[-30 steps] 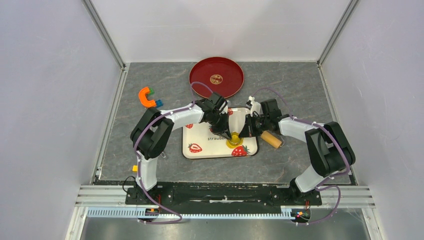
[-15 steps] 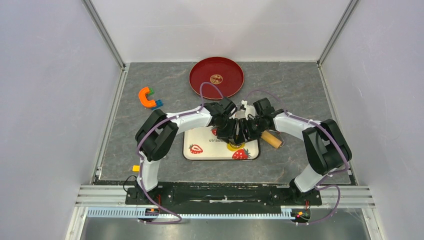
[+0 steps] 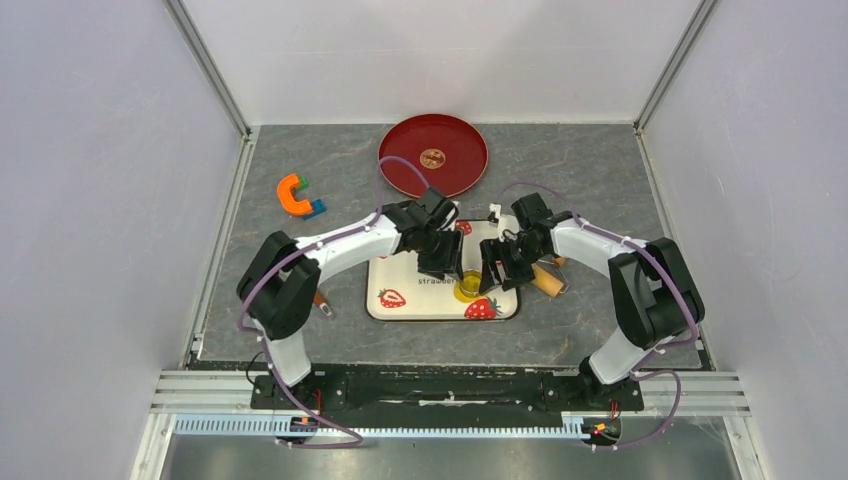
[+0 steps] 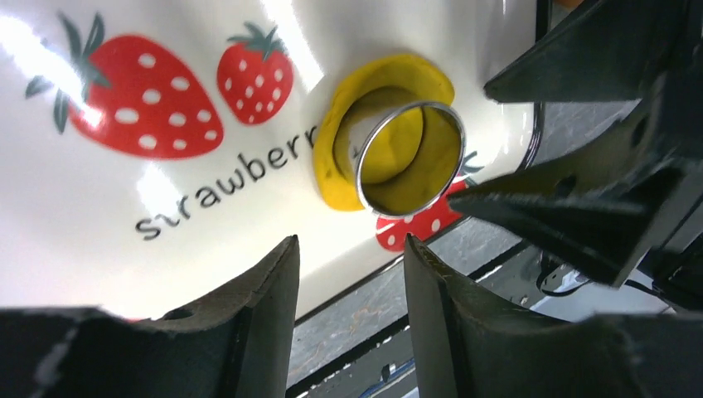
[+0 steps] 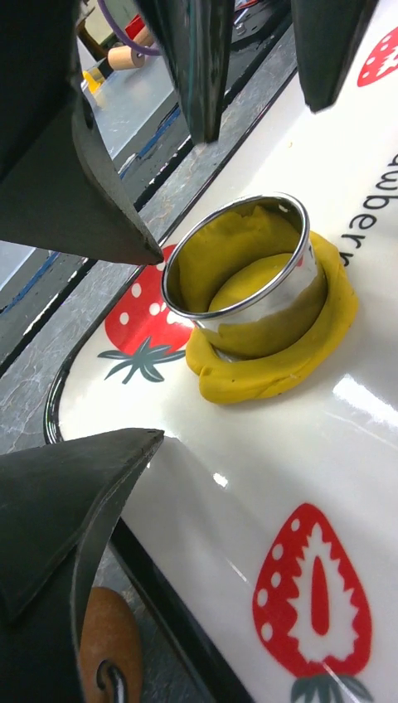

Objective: Roll out the dumpling wrappers from the dough

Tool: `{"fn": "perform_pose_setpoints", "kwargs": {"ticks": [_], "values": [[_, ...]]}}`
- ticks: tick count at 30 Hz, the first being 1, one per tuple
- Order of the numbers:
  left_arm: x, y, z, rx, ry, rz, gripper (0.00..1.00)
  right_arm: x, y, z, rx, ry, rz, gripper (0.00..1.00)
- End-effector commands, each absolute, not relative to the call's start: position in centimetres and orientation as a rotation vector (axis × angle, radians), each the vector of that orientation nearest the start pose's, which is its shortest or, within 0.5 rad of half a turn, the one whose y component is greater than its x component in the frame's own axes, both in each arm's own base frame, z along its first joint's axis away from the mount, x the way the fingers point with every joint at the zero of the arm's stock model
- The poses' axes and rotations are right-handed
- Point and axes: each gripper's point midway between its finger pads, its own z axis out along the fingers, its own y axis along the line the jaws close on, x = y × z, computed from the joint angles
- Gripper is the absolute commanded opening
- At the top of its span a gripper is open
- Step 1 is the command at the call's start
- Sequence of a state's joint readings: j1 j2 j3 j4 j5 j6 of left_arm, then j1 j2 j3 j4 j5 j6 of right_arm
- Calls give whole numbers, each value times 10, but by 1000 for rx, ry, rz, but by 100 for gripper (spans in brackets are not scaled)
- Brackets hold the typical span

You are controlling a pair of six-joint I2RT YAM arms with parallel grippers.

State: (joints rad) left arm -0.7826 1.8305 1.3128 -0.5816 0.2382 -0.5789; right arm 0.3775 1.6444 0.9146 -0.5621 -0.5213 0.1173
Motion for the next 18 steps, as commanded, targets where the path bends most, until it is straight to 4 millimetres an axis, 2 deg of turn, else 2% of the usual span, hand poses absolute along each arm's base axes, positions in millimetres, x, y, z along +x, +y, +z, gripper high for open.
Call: {"fn": "perform_pose_setpoints", "kwargs": {"ticks": [1, 4, 8, 14, 18], "values": [[246, -325, 88, 257, 2763, -811, 55, 246, 187, 53, -480, 2774, 841, 73], [243, -307, 86, 154, 2754, -872, 54, 250, 182, 55, -456, 2764, 851, 72], [243, -274, 78, -16, 2741, -956, 55, 258, 176, 57, -394, 2759, 898, 71], [250, -206, 70, -252, 2707, -969, 55, 273, 166, 59, -317, 2745, 936, 69], [259, -161, 69, -346, 2702, -879, 55, 279, 166, 52, -282, 2776, 928, 60]]}}
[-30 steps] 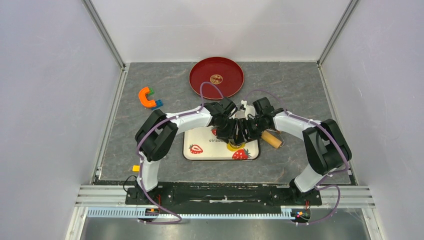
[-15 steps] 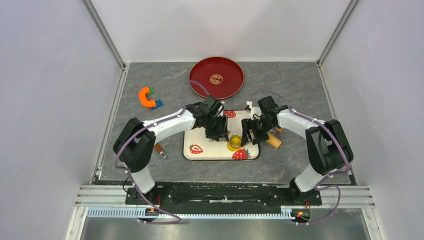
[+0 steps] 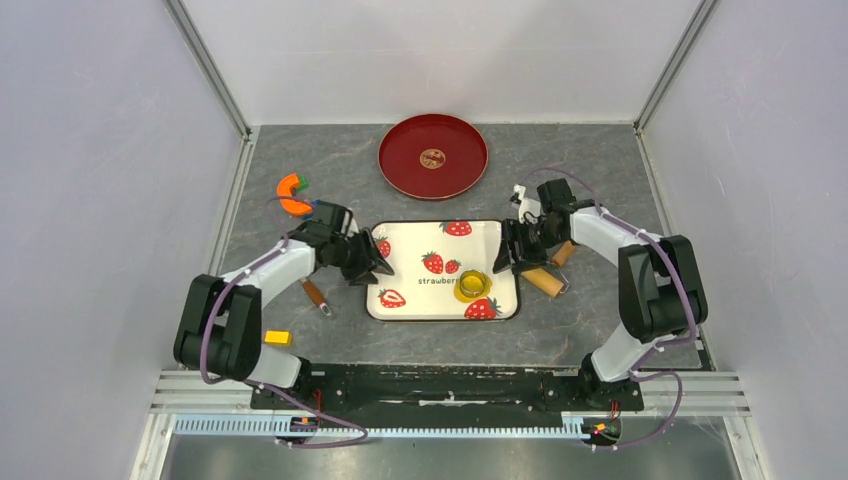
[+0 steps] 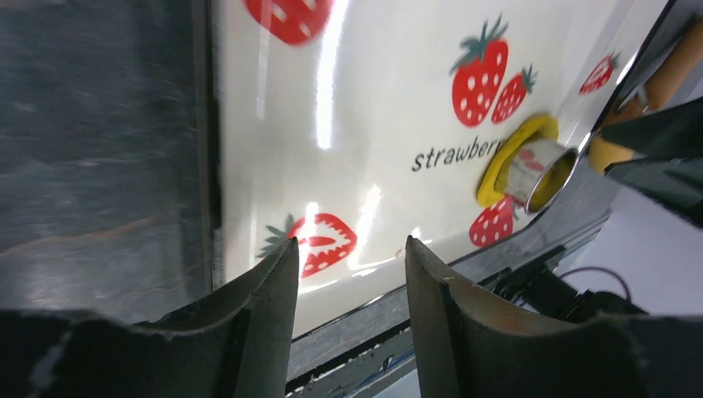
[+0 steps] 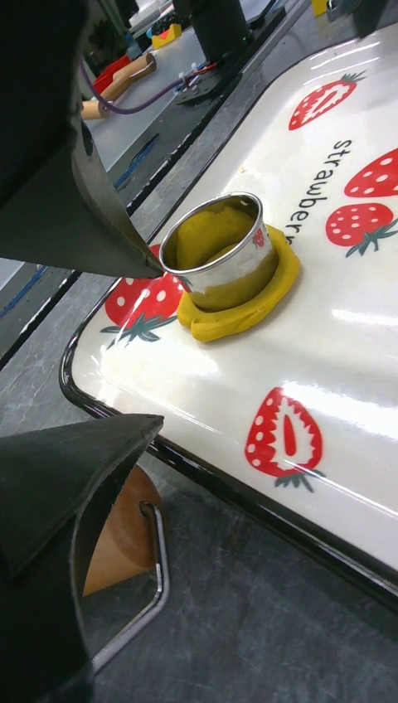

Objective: Roll out the dumpling wrappers from the dough

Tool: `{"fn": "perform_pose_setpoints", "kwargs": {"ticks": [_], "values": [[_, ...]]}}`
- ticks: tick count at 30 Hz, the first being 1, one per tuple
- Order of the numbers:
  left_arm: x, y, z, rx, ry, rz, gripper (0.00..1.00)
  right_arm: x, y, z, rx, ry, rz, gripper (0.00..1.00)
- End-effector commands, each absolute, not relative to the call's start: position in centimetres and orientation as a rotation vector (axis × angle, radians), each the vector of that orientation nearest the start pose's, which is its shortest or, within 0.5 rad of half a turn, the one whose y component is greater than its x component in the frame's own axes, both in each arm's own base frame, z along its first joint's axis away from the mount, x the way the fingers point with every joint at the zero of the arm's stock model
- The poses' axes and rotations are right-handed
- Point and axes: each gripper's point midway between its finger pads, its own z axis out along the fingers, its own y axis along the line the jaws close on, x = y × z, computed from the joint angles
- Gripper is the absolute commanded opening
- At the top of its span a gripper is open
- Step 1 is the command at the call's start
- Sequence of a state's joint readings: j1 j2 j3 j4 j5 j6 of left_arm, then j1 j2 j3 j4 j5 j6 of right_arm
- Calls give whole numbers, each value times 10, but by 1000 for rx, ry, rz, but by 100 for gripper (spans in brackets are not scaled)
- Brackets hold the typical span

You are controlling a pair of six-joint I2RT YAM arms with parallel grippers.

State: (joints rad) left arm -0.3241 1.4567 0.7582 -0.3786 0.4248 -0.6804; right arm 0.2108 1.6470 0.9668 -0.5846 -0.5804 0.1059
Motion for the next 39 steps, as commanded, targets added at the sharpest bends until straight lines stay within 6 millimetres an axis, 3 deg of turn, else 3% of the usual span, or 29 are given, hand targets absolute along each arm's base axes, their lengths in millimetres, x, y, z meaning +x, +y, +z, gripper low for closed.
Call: {"fn": "perform_pose_setpoints", "kwargs": {"ticks": [1, 7, 17, 21, 28, 39], "values": [[261, -152, 69, -356, 2706, -848, 55, 280, 165, 50, -274, 2789, 920, 59], [264, -131, 52, -311, 2809, -695, 55, 286, 161, 33, -263, 2845, 865, 48], [266, -129, 22, -289, 2910, -660, 52, 279, 159, 12, -275, 2915, 843, 42], [267, -133, 19, -294, 2907, -681, 48, 271, 163, 6, -326, 2949, 844, 36], [266, -139, 16, -274, 2920, -693, 43, 254, 163, -9, -388, 3010, 815, 34], [265, -139, 7, -275, 2954, -633, 39, 246, 158, -37, -527, 3074, 534, 31]]}}
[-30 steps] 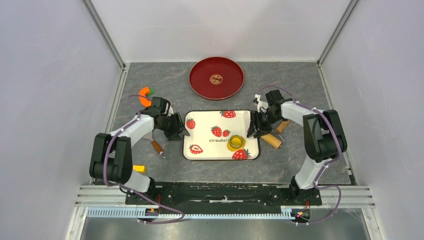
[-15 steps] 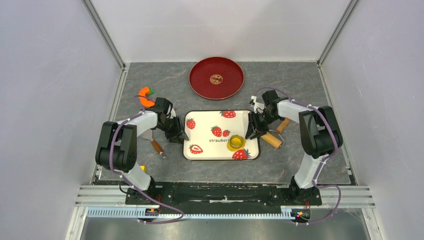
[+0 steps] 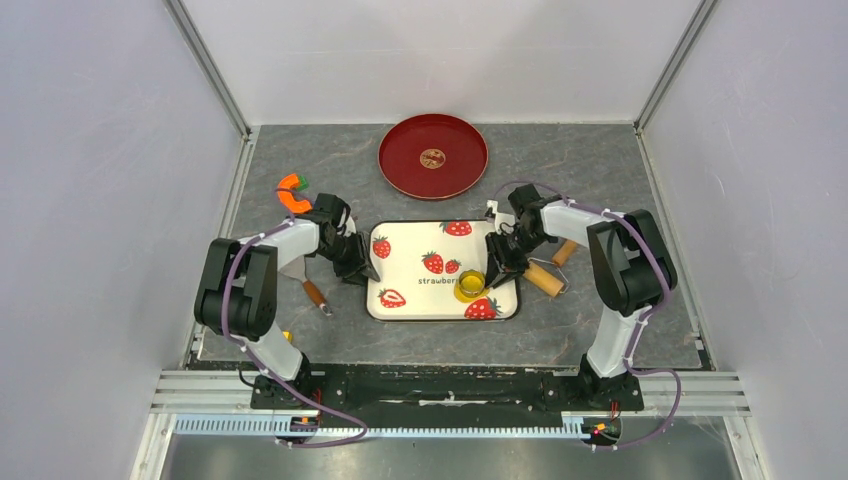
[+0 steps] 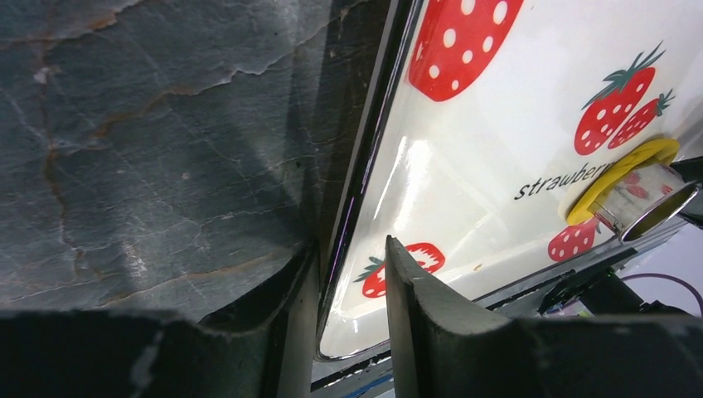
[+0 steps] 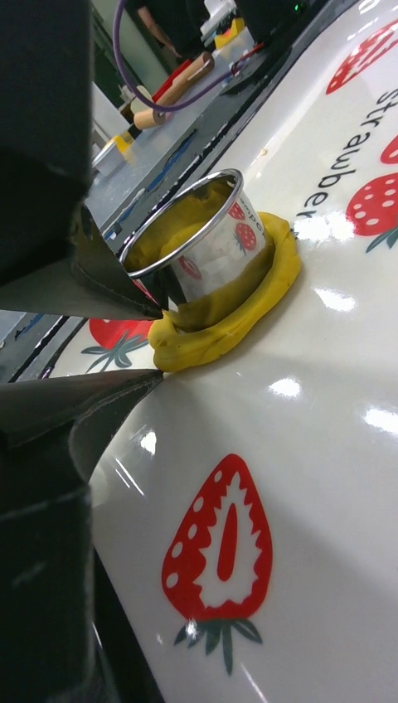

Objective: Roll out the dumpling wrappers from the dough

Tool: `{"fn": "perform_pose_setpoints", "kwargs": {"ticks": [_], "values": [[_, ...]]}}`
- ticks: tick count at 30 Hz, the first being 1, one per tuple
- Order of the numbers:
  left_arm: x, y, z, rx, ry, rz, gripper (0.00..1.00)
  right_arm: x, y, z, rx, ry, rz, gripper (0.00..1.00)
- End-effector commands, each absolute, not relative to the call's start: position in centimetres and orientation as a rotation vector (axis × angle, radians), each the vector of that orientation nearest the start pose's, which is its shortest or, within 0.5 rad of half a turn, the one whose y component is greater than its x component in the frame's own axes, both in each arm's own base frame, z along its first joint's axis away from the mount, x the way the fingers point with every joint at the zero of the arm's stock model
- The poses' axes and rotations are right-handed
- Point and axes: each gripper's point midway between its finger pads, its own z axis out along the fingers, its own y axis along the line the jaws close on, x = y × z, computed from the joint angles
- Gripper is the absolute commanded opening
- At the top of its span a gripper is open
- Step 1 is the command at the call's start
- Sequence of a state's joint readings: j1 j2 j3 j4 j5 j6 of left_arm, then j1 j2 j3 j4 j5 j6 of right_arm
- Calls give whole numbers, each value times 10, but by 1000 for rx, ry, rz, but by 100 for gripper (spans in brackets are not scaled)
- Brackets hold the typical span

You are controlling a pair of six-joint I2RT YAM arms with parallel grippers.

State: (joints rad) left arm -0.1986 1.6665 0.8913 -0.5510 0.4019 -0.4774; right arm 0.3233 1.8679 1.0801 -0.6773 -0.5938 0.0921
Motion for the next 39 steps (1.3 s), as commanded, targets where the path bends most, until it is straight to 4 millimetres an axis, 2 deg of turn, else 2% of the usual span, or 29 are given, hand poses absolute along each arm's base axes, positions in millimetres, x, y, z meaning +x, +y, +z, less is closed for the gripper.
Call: {"fn": "perform_pose_setpoints", "kwargs": {"ticks": [1, 8, 14, 27, 39], "values": [[265, -139, 7, -268, 2958, -625, 38, 246, 157, -39, -537, 3075, 504, 30], [265, -139, 6, -239, 2974, -608, 20, 251, 149, -44, -536, 3047, 397, 14], [261, -138, 2, -229, 2996, -587, 2, 264, 148, -34, -512, 2997, 364, 5], [254, -128, -5, -172, 3046, -474, 2, 303, 146, 7, -391, 2862, 409, 4], [255, -130, -5, -140, 3055, -459, 2, 319, 155, 16, -361, 2824, 467, 5]]}}
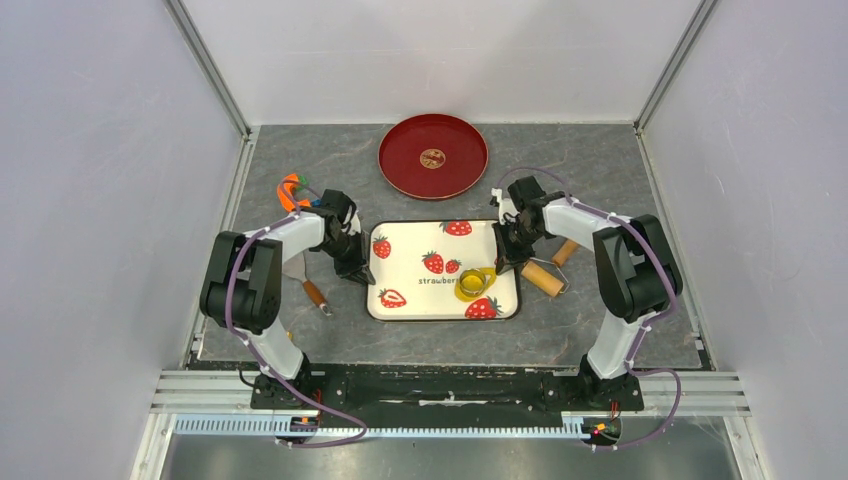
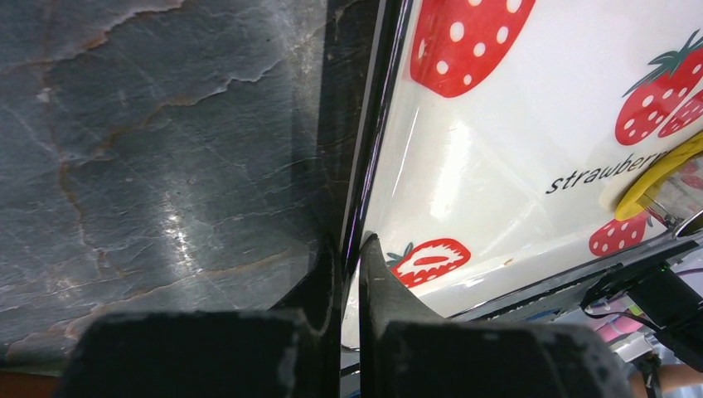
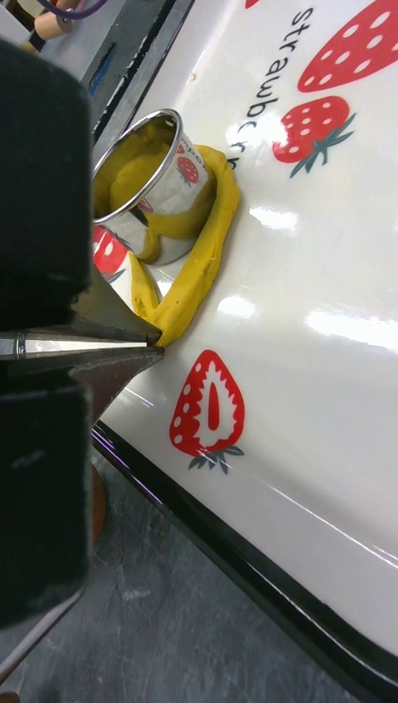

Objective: Roll out the dumpling wrappers from the dough

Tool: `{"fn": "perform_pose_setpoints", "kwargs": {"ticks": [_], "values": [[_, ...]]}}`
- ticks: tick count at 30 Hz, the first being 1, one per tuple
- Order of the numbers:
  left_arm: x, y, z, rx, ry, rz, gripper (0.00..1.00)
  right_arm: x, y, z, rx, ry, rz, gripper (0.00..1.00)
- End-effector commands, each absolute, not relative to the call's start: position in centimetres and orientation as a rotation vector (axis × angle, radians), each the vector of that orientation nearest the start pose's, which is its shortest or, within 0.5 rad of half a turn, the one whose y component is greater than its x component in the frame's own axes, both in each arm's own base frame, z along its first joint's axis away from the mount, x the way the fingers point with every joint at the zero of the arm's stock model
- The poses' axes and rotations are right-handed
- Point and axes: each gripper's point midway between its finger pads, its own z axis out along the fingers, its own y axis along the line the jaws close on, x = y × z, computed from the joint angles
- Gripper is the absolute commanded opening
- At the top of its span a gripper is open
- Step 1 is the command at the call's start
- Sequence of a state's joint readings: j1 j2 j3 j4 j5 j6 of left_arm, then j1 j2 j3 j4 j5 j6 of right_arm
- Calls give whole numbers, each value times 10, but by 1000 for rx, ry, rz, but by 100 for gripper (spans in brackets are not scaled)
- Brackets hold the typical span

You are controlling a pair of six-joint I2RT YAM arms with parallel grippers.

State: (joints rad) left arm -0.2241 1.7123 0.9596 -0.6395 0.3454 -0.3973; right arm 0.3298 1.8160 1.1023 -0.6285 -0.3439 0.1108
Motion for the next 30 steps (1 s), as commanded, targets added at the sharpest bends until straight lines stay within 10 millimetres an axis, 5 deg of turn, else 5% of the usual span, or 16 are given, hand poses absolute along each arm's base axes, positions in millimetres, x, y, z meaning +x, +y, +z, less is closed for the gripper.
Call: {"fn": "perform_pose_setpoints", "kwargs": {"ticks": [1, 9, 21, 30], "values": [[255, -130, -6, -138, 3057, -458, 2, 321, 156, 16, -357, 2818, 471, 6], [254, -130, -5, -129, 3058, -457, 2, 329, 166, 25, -354, 2797, 549, 15], [256, -131, -6, -122, 3057, -460, 2, 294, 160, 11, -393, 2869, 586, 38], [256, -131, -6, -121, 3060, -457, 2, 281, 149, -10, -510, 2920, 414, 42]]}}
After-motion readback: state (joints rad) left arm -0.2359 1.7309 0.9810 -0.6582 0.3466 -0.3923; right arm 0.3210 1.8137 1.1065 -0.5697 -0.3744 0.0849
